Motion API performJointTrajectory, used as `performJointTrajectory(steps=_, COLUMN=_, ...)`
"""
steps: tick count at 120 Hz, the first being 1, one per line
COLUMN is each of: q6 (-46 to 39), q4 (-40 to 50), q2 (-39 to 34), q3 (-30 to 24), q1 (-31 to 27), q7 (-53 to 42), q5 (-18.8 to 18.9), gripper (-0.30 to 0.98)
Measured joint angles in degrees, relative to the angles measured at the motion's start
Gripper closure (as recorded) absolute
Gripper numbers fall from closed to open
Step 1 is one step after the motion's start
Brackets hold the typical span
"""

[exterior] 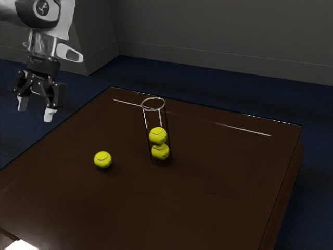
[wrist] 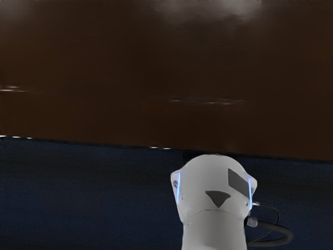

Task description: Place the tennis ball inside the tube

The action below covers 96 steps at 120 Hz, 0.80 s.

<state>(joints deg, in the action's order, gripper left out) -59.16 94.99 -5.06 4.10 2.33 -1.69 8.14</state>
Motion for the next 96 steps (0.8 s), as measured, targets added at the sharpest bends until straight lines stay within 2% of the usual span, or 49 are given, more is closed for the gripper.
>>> performJointTrajectory(steps=10, q6=-11.9, q4=2.2, q2=0.0, q3=0.4, q1=0.3, q7=-0.4, q5=1.1, gripper=0.0)
performJointTrajectory(steps=21, q6=-20.4, q4=2.5, q2=0.4, q3=0.6, q1=1.0, q7=-0.3, q5=2.1, gripper=0.0)
performJointTrajectory(steps=32, q6=-25.9, q4=2.9, q2=1.3, q3=1.3, q1=1.0, q7=-0.3, q5=2.8, gripper=0.0)
performJointTrajectory(steps=40, q6=-30.7, q4=6.3, q2=2.0, q3=2.7, q1=0.5, q7=-0.7, q5=3.1, gripper=0.0)
performJointTrajectory(steps=77, q6=-51.3, q4=18.2, q2=7.4, q3=6.1, q1=-6.8, q7=-3.1, q5=4.4, gripper=0.0)
performJointTrajectory(steps=86, q6=-55.0, q4=19.5, q2=9.1, q3=6.8, q1=-6.5, q7=-3.3, q5=5.3, gripper=0.0)
performJointTrajectory(steps=96, q6=-58.9, q4=23.0, q2=8.6, q3=8.6, q1=-3.0, q7=-3.5, q5=6.4, gripper=0.0)
